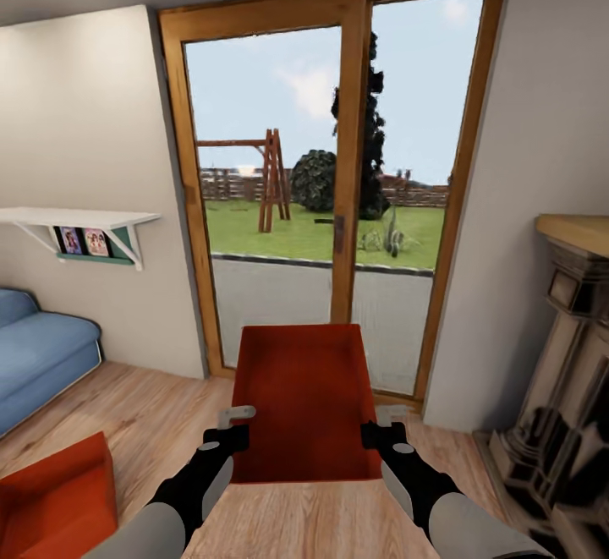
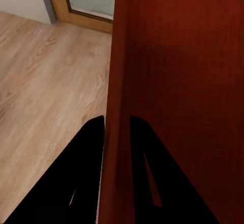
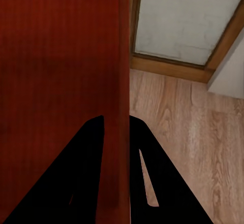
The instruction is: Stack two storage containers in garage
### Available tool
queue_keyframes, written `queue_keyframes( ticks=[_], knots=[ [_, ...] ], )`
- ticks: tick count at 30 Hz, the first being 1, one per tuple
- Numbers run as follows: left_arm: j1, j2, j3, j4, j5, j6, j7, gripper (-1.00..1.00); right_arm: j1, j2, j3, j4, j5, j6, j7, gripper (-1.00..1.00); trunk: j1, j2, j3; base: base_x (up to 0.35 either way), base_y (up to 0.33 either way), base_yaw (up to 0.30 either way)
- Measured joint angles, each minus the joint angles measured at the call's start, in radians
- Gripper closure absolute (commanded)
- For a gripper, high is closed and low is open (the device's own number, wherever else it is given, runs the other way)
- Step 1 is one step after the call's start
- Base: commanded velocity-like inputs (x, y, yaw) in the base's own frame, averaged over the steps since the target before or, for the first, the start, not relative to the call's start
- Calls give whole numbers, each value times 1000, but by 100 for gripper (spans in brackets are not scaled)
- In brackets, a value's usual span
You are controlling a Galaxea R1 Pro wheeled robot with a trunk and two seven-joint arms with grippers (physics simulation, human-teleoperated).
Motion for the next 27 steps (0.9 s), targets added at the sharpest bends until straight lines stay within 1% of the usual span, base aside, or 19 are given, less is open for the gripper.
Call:
queue_keyframes(
  ticks=[27],
  knots=[
    [0,0,1,1,0,-2,-2,100,0,0,1,0,0,0,0,100,0,0,17,0,0,267]
  ],
)
